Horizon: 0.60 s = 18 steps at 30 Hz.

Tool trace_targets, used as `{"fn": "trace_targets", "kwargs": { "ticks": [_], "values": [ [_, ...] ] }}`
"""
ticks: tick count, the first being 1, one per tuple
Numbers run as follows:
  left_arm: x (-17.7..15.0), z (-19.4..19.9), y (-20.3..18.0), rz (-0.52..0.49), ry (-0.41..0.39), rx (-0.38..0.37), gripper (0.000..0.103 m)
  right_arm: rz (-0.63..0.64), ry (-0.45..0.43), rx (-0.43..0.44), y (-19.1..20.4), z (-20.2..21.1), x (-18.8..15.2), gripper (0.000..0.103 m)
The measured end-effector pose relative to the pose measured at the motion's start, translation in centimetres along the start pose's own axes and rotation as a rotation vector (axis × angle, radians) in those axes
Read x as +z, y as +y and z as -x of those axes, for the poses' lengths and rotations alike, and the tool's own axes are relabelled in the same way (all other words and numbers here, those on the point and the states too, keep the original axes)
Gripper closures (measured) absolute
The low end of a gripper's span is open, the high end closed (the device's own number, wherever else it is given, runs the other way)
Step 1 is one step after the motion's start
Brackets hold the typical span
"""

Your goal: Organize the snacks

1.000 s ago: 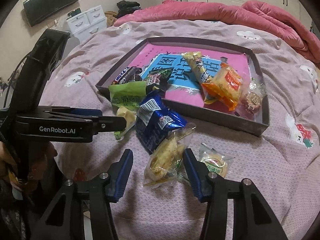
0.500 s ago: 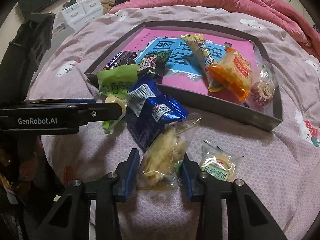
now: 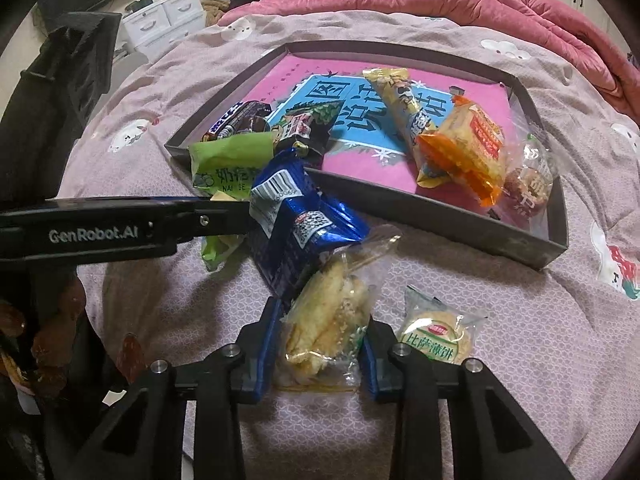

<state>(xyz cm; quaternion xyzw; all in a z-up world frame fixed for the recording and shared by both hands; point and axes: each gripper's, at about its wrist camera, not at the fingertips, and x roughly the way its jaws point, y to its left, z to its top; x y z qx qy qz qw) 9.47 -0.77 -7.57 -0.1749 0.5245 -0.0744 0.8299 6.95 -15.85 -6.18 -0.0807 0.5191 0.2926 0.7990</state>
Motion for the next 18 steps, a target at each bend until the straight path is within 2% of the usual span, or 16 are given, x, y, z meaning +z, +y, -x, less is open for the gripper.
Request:
{"fn": "trace_targets", "kwargs": {
  "ticks": [5,12,18],
  "values": [
    [0.2,-0.3,0.2,0.015,0.007,-0.033,0.060,-0.018,-0.020,0.001,-0.4,0.8,-0.1,0.072],
    [0.1,0.2,0.6,0.026,0.003,-0.061,0.063,-0.068,-0.093,-0.010,-1.6,2.7,0.3,0.073],
    [-0.1,1.1,0.6,0.017,-0.013,-0.051,0.064,-0.094,-0.126,-0.011,-2.2,3.3,0.5,0.073]
  ]
}}
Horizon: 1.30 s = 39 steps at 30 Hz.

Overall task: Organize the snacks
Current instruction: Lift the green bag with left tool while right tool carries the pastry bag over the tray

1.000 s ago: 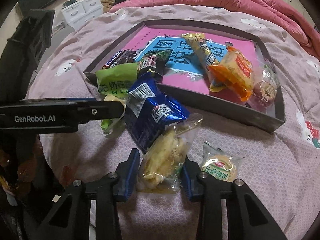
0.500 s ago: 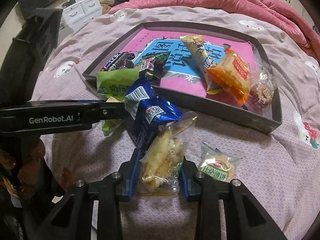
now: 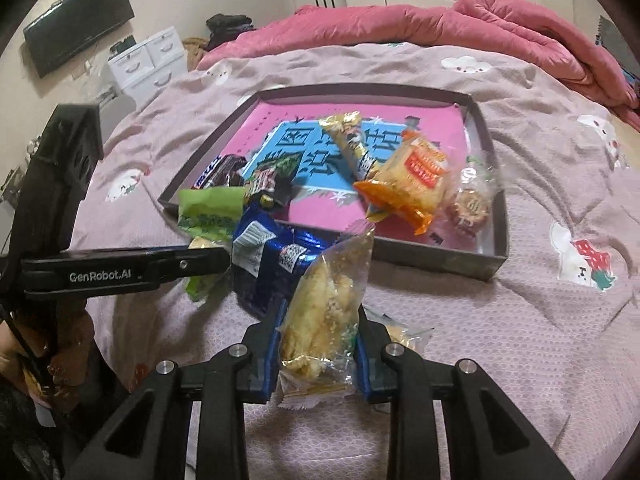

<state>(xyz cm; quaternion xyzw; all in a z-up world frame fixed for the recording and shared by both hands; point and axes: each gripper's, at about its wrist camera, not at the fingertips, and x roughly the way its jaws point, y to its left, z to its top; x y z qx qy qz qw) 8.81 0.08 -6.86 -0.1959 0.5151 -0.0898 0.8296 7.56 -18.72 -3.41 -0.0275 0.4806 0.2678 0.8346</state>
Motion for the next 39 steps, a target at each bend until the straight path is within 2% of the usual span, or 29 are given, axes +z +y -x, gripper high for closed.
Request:
{"fn": "trace_targets", "kwargs": {
  "ticks": [7,27,39],
  "values": [
    [0.0,1.6,-0.5,-0.037,-0.043,0.028,0.064,-0.028,-0.049,0.002,-0.6,1.1,0.3,0.073],
    [0.0,4.0,-1.4,-0.088,-0.101,0.093,0.064,0.000,-0.173,-0.034,-0.1,3.2,0.9,0.073],
    [0.4,5.9,-1.4,-0.101,-0.176,0.114,0.064,-0.012,-0.236,-0.031,-0.4,4.1,1.5,0.073]
  ]
}}
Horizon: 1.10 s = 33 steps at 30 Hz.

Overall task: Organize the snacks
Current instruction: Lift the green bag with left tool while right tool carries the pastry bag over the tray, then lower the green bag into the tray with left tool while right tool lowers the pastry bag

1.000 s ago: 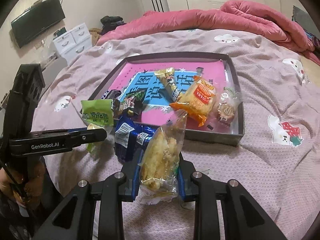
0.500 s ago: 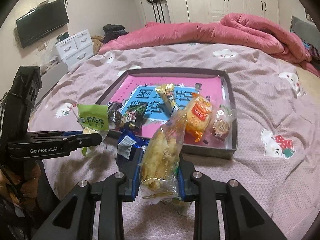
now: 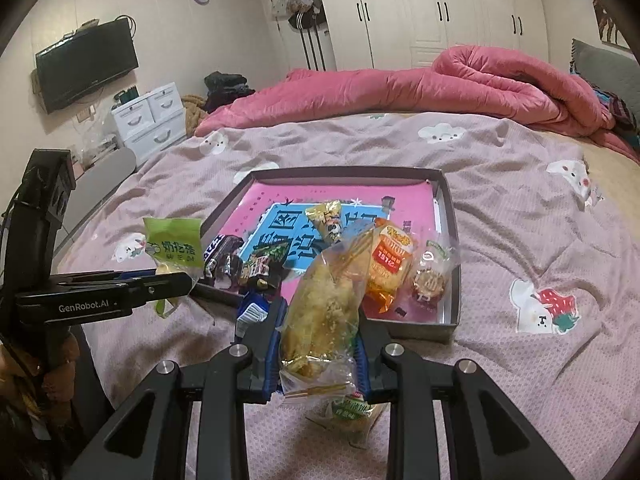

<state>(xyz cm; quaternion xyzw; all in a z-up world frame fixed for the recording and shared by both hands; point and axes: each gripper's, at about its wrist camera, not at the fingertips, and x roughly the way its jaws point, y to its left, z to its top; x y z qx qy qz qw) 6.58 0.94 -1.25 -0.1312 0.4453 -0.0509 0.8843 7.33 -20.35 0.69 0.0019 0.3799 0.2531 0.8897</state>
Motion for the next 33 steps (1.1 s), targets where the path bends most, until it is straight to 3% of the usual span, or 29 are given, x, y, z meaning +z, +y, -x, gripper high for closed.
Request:
{"fn": "trace_targets", "kwargs": {
  "ticks": [16,33],
  "values": [
    [1.8,1.3,2.8,0.054,-0.074,0.046,0.064,0.007,-0.049,0.016,0.3,-0.1,1.0,0.073],
    [3.8,-1.8,3.5,0.076,-0.060,0.083,0.064,-0.039,-0.042,0.047,0.2,-5.3,4.5,0.073]
  ]
}}
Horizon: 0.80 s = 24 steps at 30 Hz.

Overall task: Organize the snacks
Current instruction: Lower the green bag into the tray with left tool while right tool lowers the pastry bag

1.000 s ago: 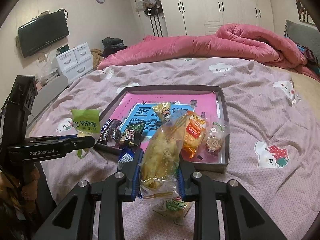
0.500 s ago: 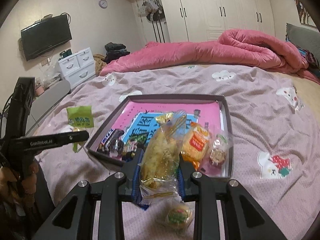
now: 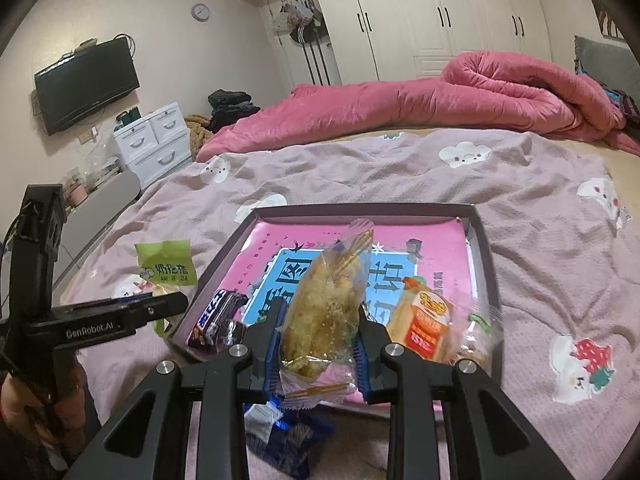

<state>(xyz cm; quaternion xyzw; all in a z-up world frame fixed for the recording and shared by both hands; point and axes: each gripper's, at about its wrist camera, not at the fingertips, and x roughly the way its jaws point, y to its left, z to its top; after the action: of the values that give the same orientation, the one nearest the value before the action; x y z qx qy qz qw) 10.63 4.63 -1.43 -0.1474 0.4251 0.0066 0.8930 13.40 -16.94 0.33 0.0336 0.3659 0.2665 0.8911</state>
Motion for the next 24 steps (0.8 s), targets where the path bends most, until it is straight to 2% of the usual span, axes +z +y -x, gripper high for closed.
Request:
{"fn": "trace_targets", "kwargs": {
  "ticks": [10,16,24],
  "values": [
    [-0.1,-1.9,-1.2,-0.027,0.037,0.004,0.064,0.015,0.057,0.019,0.4,-2.8,-0.5,0.073],
    [-0.2,-2.6,-1.7,-0.037,0.053,-0.006,0.064,0.054,0.076,-0.010,0.9,-3.8,-1.2,0.073],
    [-0.3,-3.0,-1.8,-0.043,0.062,-0.010,0.063,0.039,0.079,-0.066,0.1,-4.1,-1.7,0.073]
  ]
}}
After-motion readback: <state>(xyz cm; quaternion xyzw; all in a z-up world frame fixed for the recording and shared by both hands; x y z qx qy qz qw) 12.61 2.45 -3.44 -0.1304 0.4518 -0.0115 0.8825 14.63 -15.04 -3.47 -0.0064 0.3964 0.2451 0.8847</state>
